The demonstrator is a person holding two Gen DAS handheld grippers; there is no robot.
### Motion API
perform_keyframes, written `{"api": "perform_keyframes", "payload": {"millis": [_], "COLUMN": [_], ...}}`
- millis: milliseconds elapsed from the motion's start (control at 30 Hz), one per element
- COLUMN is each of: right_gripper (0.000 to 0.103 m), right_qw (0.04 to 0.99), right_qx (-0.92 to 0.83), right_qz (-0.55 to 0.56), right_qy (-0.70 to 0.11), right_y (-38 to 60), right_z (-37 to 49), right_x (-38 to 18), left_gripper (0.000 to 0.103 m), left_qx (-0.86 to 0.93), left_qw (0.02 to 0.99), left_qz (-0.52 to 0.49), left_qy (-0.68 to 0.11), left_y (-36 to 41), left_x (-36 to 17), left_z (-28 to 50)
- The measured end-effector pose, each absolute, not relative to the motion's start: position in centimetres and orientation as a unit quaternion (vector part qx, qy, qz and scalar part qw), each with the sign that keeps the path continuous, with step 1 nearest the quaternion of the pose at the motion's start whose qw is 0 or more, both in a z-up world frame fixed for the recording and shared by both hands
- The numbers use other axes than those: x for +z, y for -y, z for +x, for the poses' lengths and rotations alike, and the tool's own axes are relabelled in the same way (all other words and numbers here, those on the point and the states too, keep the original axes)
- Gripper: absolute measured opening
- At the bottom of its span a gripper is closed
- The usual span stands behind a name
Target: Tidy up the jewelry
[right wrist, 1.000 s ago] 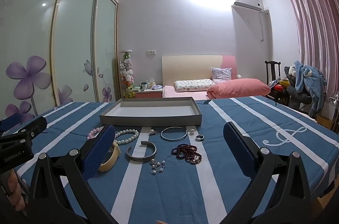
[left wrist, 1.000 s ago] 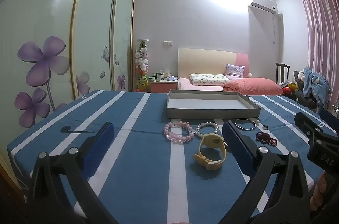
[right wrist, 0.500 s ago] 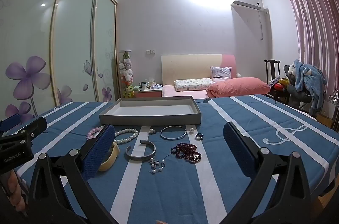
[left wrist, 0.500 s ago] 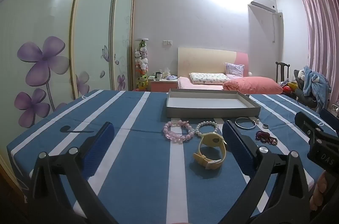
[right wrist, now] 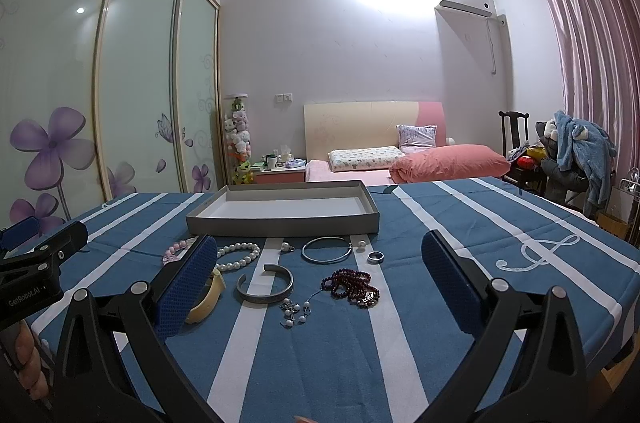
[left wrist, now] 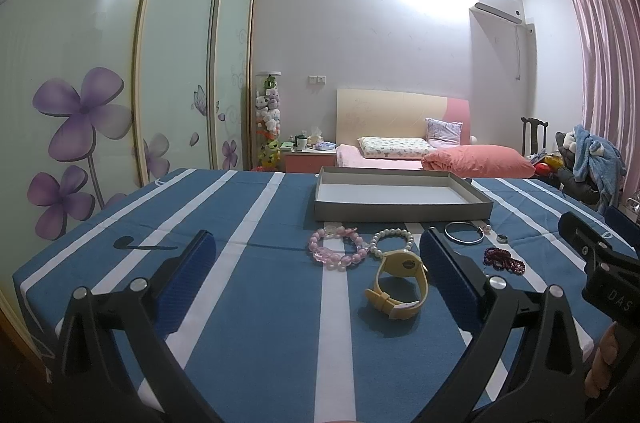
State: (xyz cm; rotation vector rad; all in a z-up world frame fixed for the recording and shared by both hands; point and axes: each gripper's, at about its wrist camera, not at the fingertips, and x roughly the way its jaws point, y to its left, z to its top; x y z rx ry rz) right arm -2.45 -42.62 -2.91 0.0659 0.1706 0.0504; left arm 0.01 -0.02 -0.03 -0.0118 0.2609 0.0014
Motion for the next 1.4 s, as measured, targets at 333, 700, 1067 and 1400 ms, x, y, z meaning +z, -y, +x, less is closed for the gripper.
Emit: {"api": "perform_keyframes", "payload": {"millis": [333, 700, 1067, 1400], "right_gripper": [0.101, 0.101, 0.101, 0.101], "right_qw": [0.995, 0.995, 0.995, 0.995], "right_qx": [0.025, 0.025, 0.025, 0.026], "right_qz": [0.033, 0.034, 0.034, 0.034], "right_qy": [-0.086, -0.086, -0.086, -0.087], "right_y": [42.62, 42.59, 42.6, 42.62], "right_z": [-2.48, -2.46, -2.42, -2.44], "right_x": [-2.92, -2.95, -2.97, -2.97], "left_gripper": [0.099, 0.099, 0.099, 0.099], "left_qx": [0.001, 0.001, 0.001, 0.0], "left_qw": [0.991, 0.991, 0.991, 0.991], "left_qz": [-0.006, -0.007, -0.006, -0.007], "left_qy": [-0.13, -0.131, -0.131, -0.132], "left_y": [0.02, 0.0, 0.01, -0.42], "left_x": [-0.02, -0.02, -0.02, -0.73], "left_z": [0.01, 0.03, 0.03, 0.67]}}
